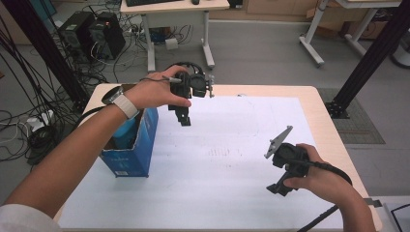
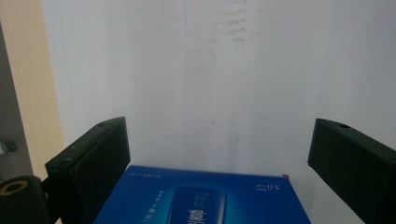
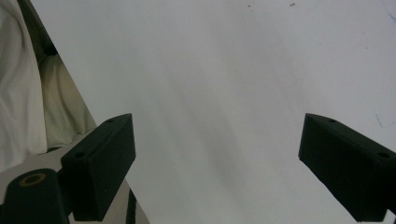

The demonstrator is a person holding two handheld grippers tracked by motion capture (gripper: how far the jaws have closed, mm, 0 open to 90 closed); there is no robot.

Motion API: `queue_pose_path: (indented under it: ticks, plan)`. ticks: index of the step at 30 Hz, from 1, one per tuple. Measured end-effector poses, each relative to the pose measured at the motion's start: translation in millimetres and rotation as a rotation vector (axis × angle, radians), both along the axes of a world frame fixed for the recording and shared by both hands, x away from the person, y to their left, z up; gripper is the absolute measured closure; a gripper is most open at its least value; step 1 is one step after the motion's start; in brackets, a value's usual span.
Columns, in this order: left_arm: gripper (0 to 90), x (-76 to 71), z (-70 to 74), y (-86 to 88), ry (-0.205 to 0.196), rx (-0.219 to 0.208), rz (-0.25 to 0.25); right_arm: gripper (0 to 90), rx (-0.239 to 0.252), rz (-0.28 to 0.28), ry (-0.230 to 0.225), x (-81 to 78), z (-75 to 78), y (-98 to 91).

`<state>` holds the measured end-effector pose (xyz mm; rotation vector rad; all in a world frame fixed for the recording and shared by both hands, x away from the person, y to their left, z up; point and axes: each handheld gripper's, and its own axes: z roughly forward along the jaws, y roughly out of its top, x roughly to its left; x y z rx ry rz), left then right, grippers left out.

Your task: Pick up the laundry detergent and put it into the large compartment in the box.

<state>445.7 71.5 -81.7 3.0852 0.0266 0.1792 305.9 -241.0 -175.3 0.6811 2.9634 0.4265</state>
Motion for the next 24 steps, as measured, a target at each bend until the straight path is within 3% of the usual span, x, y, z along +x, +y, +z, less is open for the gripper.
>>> queue_pose_path:
  ticks: [6, 18, 24]
  plan:
    - [6.2, -3.2, -4.4, -1.4, -0.009, -0.004, -0.031, 10.7, 0.001, 0.003, 0.003, 0.7, 0.6, 4.1]
    - [6.1, -2.1, 0.8, 10.0, -0.025, -0.044, -0.024, 10.6, -0.010, 0.000, -0.003, -4.3, 6.7, 8.1]
    - [6.7, 3.1, 1.4, 10.8, -0.029, -0.040, -0.020, 10.5, -0.009, -0.005, -0.001, -5.7, 6.4, 6.2]
